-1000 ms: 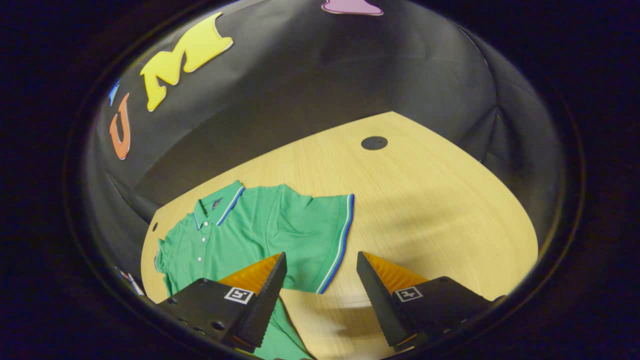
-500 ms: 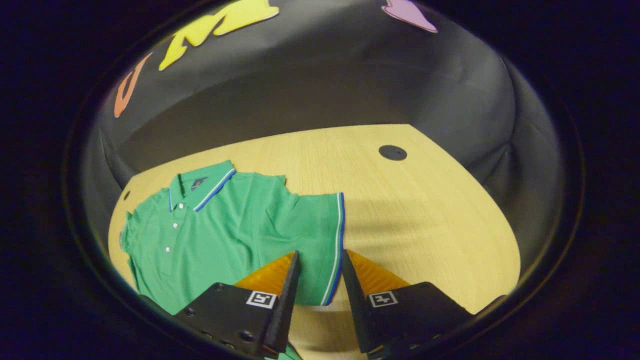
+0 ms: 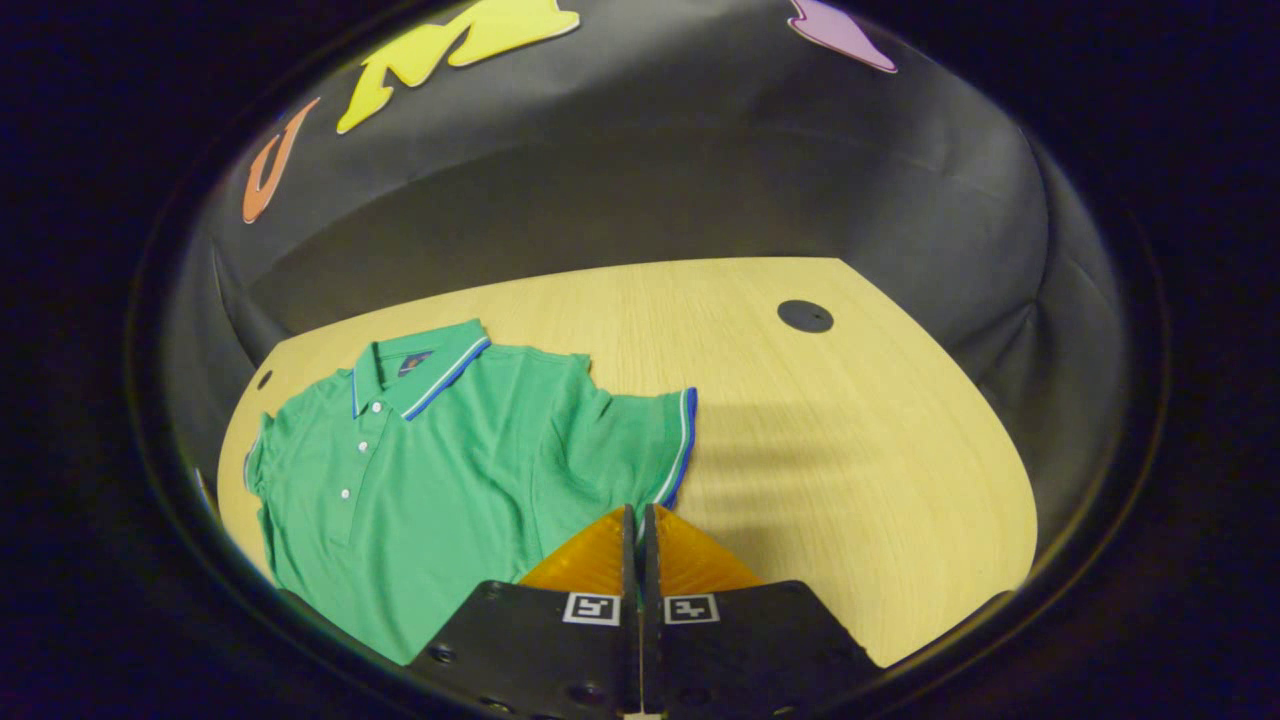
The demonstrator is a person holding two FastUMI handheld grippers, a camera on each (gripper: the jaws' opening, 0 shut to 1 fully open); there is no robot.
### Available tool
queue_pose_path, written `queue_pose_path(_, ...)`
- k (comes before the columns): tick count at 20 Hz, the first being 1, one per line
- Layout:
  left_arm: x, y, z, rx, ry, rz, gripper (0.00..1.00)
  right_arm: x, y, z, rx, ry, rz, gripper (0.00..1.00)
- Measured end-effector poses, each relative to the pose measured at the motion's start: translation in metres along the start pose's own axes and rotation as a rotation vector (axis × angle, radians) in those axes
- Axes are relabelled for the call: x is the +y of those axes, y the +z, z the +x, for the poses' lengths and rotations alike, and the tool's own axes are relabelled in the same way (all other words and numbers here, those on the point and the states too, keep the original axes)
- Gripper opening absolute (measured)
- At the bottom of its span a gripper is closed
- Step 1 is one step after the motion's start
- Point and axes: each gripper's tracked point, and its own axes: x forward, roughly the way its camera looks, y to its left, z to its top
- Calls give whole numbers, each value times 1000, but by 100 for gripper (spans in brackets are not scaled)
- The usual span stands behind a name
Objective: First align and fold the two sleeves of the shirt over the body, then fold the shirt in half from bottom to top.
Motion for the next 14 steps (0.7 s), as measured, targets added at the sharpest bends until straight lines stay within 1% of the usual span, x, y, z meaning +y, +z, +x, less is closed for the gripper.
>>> queue_pose_path(2,3,1,2,-5,8,-1,99,8,9,-11,-27,18,-1,1)
queue_pose_path(5,4,-5,4,17,4,-18,99,32,21,-26,-72,41,-58,1)
queue_pose_path(9,9,-4,7,24,13,-20,99,79,32,-35,-129,52,-203,1)
queue_pose_path(14,18,-10,12,36,29,-24,99,139,33,-33,-190,65,-339,1)
